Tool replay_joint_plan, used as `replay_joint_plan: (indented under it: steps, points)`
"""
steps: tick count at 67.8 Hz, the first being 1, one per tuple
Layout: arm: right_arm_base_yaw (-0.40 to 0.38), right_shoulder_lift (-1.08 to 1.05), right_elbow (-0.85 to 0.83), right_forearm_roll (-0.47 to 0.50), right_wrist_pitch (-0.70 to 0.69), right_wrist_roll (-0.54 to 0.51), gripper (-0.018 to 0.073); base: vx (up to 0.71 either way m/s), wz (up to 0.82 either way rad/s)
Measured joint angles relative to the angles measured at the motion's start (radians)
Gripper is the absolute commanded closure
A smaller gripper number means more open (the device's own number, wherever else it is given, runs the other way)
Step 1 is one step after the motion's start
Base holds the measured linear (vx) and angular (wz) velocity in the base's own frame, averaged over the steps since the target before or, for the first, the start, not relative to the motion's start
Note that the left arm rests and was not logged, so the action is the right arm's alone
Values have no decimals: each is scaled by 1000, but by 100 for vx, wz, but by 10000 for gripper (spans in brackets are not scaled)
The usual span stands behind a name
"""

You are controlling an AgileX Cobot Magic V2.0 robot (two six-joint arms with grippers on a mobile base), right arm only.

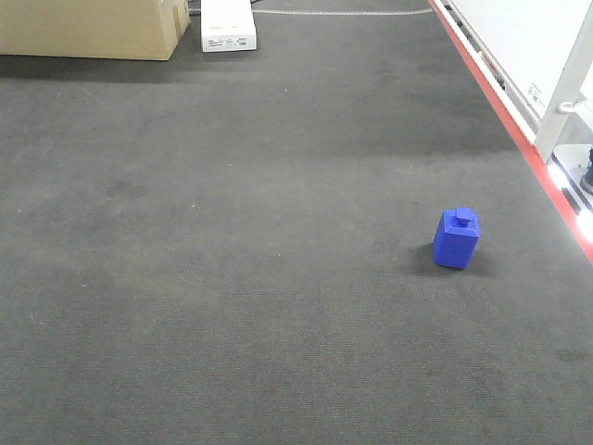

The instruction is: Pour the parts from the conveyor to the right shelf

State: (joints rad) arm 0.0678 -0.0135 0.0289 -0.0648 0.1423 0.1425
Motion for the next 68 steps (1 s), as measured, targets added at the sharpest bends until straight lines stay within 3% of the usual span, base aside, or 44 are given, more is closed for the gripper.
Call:
replay_joint_plan:
  steps: [68]
  points:
    - [0, 0, 0, -5, -5, 0, 569, 0, 0]
